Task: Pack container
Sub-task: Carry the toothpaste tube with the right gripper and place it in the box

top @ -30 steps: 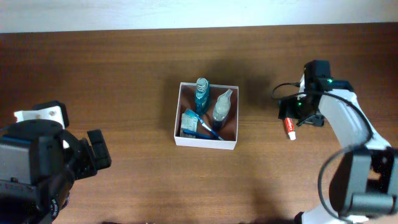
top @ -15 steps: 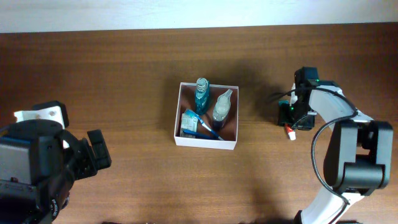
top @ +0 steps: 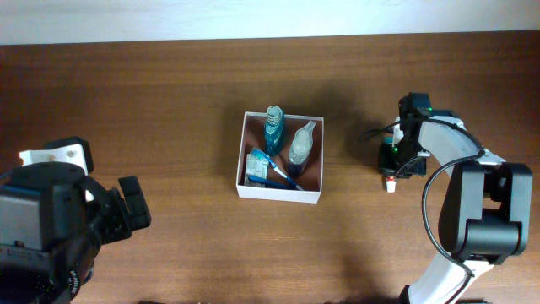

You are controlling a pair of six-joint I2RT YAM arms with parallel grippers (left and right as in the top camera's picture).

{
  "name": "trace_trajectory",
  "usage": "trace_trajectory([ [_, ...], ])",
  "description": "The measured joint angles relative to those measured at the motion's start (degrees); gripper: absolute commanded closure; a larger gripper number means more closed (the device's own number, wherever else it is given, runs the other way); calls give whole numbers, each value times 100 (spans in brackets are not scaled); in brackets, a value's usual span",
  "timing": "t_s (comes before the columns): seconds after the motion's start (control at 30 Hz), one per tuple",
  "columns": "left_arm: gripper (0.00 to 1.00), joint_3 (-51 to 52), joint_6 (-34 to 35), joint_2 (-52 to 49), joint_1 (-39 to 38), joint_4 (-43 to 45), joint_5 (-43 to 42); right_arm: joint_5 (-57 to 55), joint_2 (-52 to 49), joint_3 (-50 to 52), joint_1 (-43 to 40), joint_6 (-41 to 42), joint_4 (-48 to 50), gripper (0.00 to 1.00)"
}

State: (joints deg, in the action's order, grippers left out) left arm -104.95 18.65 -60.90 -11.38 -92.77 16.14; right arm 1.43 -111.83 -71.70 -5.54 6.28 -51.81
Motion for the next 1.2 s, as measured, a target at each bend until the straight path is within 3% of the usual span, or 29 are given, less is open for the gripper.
trace_trajectory([
  [0.3, 1, -2, 0, 0, 0, 0, 0, 400, 107, -247, 11, -2, -988, 96],
  [0.5, 1, 0, 0, 0, 0, 0, 2, 575, 1189, -916, 313, -2, -1899, 96],
  [0.67, 1, -2, 0, 0, 0, 0, 0, 616, 2479, -1156, 1338, -15, -2085, 96],
  [0.8, 1, 0, 0, 0, 0, -2, 0, 667, 3152, -1172, 2673, -308, -2059, 96],
  [1.0, 1, -2, 0, 0, 0, 0, 2, 664, 3027, -1169, 4050, -1405, -1709, 96],
  [1.2, 1, 0, 0, 0, 0, 0, 2, 149, 2382, -1169, 4321, -2144, -916, 96],
])
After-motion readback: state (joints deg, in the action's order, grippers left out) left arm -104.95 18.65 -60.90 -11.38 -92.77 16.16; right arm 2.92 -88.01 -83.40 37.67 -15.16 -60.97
